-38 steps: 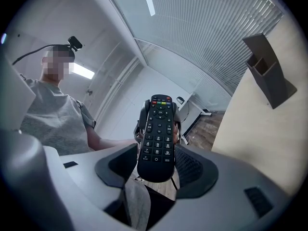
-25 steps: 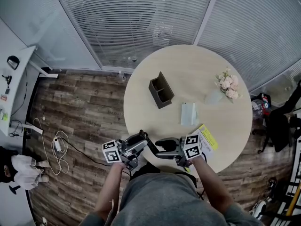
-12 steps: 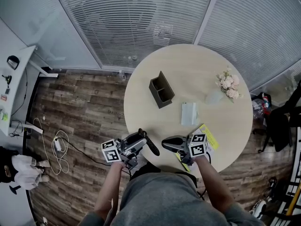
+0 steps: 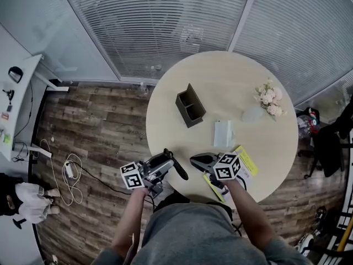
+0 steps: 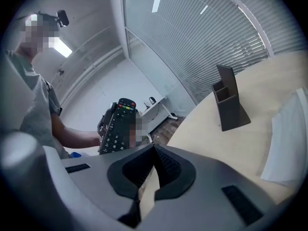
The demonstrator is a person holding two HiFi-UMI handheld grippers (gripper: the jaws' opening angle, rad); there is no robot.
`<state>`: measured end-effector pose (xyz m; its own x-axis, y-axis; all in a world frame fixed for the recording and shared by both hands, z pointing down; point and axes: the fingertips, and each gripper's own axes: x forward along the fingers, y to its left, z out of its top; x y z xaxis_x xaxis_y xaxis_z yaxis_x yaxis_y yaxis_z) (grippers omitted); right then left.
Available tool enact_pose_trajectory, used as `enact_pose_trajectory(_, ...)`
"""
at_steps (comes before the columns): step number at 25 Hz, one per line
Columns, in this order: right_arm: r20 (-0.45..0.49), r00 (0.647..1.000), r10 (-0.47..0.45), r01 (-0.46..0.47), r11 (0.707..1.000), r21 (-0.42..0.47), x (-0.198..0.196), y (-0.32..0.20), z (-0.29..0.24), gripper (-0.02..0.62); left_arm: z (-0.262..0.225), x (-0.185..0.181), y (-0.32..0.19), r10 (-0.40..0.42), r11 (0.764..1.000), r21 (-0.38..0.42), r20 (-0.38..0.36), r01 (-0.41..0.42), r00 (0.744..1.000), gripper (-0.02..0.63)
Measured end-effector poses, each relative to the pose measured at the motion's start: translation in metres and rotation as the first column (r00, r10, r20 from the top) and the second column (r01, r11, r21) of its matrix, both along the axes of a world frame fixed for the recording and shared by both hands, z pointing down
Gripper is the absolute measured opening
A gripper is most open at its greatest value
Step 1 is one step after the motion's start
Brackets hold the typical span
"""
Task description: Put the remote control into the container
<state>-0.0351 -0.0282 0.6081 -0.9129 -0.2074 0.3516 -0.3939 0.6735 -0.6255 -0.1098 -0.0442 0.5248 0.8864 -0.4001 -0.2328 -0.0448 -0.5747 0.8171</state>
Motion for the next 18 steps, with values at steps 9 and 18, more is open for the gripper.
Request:
enact_pose_trajectory(9,-0.414,0.91,0.022,0.01,0.997,0.076,0.02,-0.03,0.077,0.017,0.009,0.003,-0.014,-0.038,0.999,-0.021,0.03,0.038,0.999,0.19)
enact_pose_trajectory(18,-0.573,0.818,-0.04,0.055,0.998,0.009,0.033,-0.039,0.128,0.017,0.01,0.004,-0.039,-0.08,0.997,-0.01,0.039,0.08,0.996,0.19)
